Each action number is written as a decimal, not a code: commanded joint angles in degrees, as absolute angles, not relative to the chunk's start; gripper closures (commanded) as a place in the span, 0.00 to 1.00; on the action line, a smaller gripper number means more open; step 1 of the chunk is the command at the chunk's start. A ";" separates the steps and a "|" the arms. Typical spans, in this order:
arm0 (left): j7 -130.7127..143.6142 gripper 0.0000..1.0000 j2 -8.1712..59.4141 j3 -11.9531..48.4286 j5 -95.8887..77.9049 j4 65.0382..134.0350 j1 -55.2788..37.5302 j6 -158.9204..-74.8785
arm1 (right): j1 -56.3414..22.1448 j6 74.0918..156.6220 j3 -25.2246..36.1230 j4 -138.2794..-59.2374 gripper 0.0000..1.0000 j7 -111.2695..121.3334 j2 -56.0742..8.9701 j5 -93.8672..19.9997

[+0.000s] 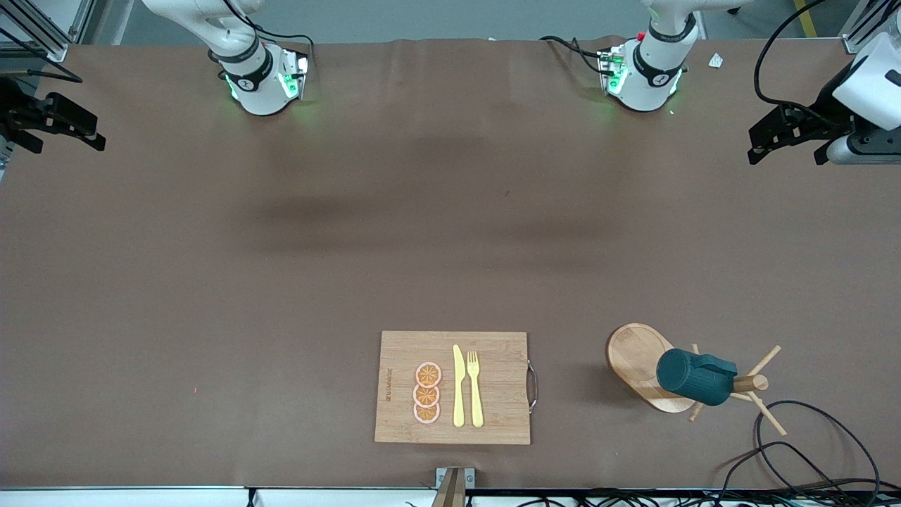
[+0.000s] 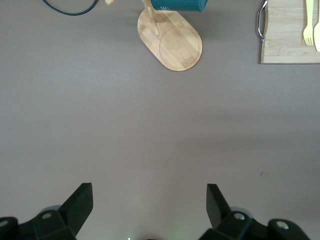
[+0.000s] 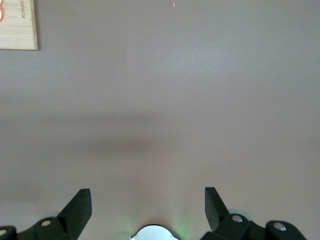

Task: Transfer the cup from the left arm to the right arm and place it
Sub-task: 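Move the left gripper toward the teal mug on the wooden stand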

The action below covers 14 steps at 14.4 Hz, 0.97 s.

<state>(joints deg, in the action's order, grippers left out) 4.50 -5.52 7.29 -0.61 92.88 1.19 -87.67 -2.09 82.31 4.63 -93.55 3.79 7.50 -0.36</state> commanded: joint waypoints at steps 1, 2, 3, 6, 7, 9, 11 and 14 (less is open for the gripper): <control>4.57 0.00 -4.40 6.86 0.35 90.71 1.23 -86.48 | -2.55 82.44 4.75 -94.83 0.00 3.25 8.88 -0.53; 4.48 0.00 -3.70 6.59 0.35 90.01 1.32 -86.48 | -2.55 82.35 4.83 -94.83 0.00 3.25 8.88 -0.53; 4.48 0.00 -2.21 5.72 0.26 88.43 1.32 -86.48 | -2.55 82.35 4.75 -94.83 0.00 3.25 8.88 -0.53; 3.43 0.00 1.22 3.53 -0.26 85.78 1.41 -87.27 | -2.46 82.44 4.83 -94.83 0.00 3.25 8.88 -0.53; 3.34 0.00 1.49 3.08 0.08 85.78 1.41 -88.32 | -2.55 82.44 4.75 -94.83 0.00 3.25 8.88 -0.53; 7.62 0.00 1.76 2.99 -2.01 86.04 1.58 -91.39 | -2.55 82.44 4.83 -94.83 0.00 3.16 8.88 -0.53; 14.29 0.00 3.50 2.99 -5.78 85.96 3.33 -92.89 | -2.55 82.53 4.83 -94.83 0.00 3.16 8.88 -0.53; 22.48 0.00 6.41 2.99 -7.47 86.04 5.09 -97.63 | -2.55 82.44 4.75 -94.83 0.00 3.16 8.88 -0.53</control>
